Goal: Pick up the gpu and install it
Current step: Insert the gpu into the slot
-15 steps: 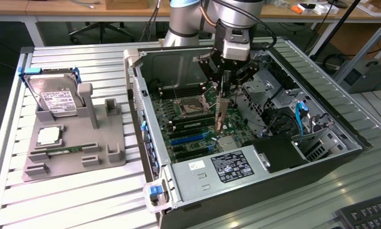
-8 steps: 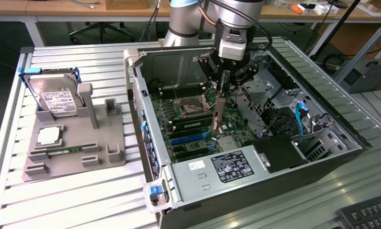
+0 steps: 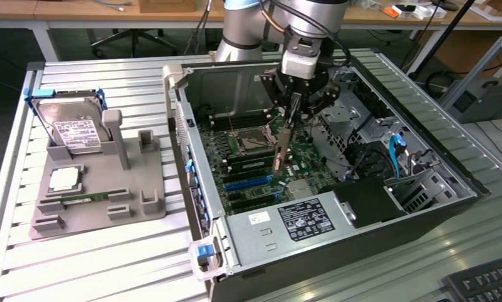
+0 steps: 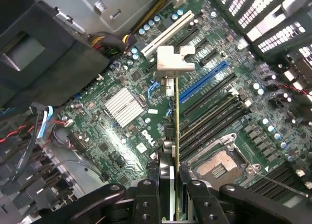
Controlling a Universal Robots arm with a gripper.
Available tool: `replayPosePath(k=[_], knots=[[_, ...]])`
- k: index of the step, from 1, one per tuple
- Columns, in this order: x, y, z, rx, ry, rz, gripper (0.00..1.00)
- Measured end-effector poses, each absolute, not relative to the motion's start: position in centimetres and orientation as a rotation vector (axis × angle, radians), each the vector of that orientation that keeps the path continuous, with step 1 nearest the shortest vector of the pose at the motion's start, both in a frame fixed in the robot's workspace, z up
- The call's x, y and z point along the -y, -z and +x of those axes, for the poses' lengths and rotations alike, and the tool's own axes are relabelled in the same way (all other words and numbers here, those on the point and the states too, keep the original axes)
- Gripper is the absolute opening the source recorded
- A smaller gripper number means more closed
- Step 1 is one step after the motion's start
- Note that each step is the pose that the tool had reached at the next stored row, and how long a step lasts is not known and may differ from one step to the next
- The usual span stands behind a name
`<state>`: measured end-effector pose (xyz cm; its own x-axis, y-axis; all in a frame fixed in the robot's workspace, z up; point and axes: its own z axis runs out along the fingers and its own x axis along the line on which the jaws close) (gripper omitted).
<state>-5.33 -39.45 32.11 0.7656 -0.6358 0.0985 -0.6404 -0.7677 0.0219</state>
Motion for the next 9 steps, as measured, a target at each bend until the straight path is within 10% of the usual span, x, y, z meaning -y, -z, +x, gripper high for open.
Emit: replayPosePath(k=[9], knots=[[39.45,-31.95,-5.33,1.259,-0.12,2.821,0.27]])
